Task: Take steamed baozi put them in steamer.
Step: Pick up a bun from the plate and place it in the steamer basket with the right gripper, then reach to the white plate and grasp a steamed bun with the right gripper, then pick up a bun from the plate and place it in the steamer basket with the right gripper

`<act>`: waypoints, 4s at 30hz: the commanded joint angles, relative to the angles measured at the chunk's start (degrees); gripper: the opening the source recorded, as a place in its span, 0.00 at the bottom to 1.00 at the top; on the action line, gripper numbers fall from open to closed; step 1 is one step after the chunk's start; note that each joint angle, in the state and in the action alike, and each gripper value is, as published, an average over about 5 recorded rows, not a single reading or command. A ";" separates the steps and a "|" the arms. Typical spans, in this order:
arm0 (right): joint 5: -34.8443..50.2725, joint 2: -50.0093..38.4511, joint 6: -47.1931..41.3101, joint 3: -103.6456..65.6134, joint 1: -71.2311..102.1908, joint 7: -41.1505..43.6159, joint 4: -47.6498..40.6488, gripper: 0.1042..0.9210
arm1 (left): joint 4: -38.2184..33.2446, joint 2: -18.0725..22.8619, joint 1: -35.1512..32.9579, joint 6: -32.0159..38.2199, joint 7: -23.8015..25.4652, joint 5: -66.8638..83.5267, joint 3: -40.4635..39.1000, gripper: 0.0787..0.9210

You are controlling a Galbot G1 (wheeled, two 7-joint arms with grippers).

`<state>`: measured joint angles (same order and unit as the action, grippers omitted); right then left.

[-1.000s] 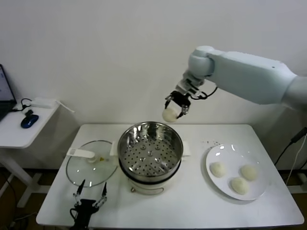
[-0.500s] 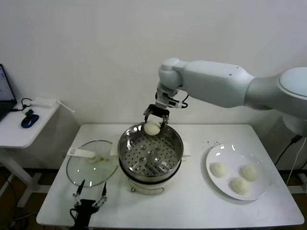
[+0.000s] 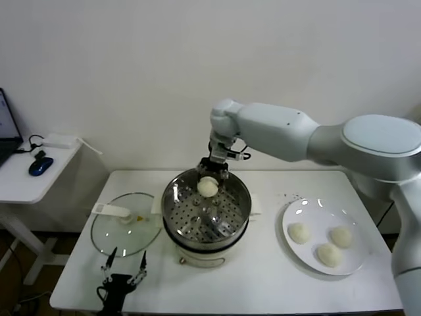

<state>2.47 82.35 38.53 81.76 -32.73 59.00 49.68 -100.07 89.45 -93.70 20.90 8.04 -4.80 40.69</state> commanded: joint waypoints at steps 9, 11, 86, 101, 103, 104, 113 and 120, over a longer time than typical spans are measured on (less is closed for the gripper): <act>3.88 1.45 1.71 -0.48 1.32 -1.83 -4.62 0.83 | 0.38 -0.10 -0.02 0.35 -0.10 -0.26 0.00 0.88; 8.04 0.02 0.80 1.21 -1.41 -0.85 -2.35 0.86 | 0.29 -0.07 -0.11 0.30 -0.08 -0.38 0.08 0.88; 23.39 -36.94 -55.83 12.40 5.94 -7.59 21.13 0.73 | 1.45 0.20 -0.68 1.49 -1.29 -3.21 1.62 0.88; 21.92 -36.25 -55.53 13.23 3.95 -7.58 20.19 0.64 | 1.58 0.33 -0.41 1.47 -1.28 -3.13 1.30 0.88; 22.08 -36.05 -55.48 13.21 3.55 -7.50 20.21 0.62 | 1.57 0.31 -0.38 1.41 -1.27 -3.08 1.32 0.88; 22.22 -35.97 -55.44 13.36 3.09 -7.40 20.34 0.62 | 1.56 0.29 -0.36 1.36 -1.26 -3.04 1.34 0.88; 29.59 -32.88 -54.15 23.47 -13.46 -4.57 26.83 0.60 | 1.36 0.18 -0.28 1.06 -1.16 -2.89 1.33 0.88; 40.10 -28.08 -53.40 29.24 -28.93 -0.77 33.59 0.60 | 0.77 0.02 -0.42 0.83 -1.11 -2.83 1.13 0.88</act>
<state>32.09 49.99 -15.45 103.57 -43.85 54.86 76.36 -99.01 89.62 -93.99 21.86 6.89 -7.71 41.96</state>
